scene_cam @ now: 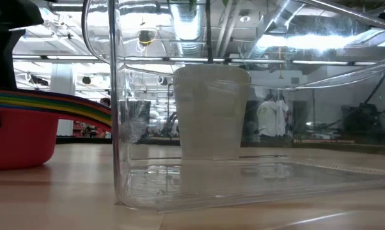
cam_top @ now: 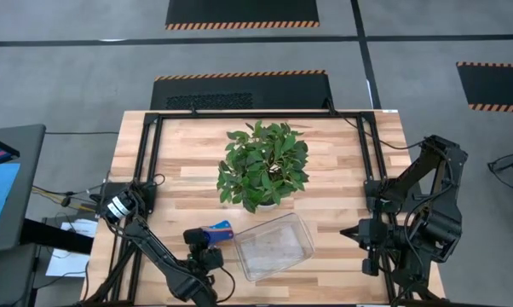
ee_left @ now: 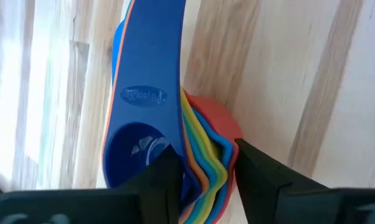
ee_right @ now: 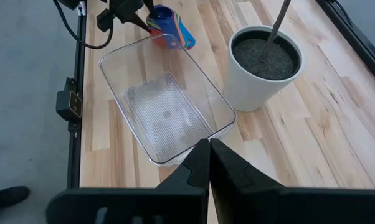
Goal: Nest measuring cups in basket
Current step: Put the stacked measuring cup into the transparent bin
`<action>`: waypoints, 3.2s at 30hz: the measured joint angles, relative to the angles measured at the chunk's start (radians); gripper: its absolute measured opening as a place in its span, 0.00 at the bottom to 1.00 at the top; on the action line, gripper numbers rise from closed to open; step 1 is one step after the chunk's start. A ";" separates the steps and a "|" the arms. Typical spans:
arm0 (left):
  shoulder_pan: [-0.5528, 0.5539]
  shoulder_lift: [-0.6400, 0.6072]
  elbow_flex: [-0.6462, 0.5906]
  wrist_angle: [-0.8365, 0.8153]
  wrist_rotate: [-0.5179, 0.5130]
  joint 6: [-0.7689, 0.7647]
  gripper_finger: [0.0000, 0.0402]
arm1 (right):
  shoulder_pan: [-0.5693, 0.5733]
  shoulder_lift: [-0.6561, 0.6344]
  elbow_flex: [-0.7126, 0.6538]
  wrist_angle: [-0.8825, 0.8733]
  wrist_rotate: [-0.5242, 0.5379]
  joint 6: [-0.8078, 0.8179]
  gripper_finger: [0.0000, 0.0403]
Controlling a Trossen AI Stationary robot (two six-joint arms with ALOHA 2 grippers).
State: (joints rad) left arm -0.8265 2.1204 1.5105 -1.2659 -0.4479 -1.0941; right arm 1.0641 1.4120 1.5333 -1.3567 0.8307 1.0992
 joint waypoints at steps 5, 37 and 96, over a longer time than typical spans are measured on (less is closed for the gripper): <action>0.001 -0.001 0.007 -0.024 0.011 -0.057 0.25 | 0.000 0.000 0.000 0.001 0.000 0.000 0.07; -0.032 0.005 0.283 -0.302 0.103 -0.137 0.25 | 0.000 0.000 0.000 0.005 -0.057 0.000 0.07; 0.254 -0.047 0.634 -0.047 -0.097 0.336 0.25 | 0.000 0.000 0.000 0.002 -0.075 -0.032 0.07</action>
State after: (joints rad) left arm -0.5729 2.0736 2.1440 -1.3126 -0.5447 -0.7584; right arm 1.0641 1.4120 1.5333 -1.3548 0.7555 1.0672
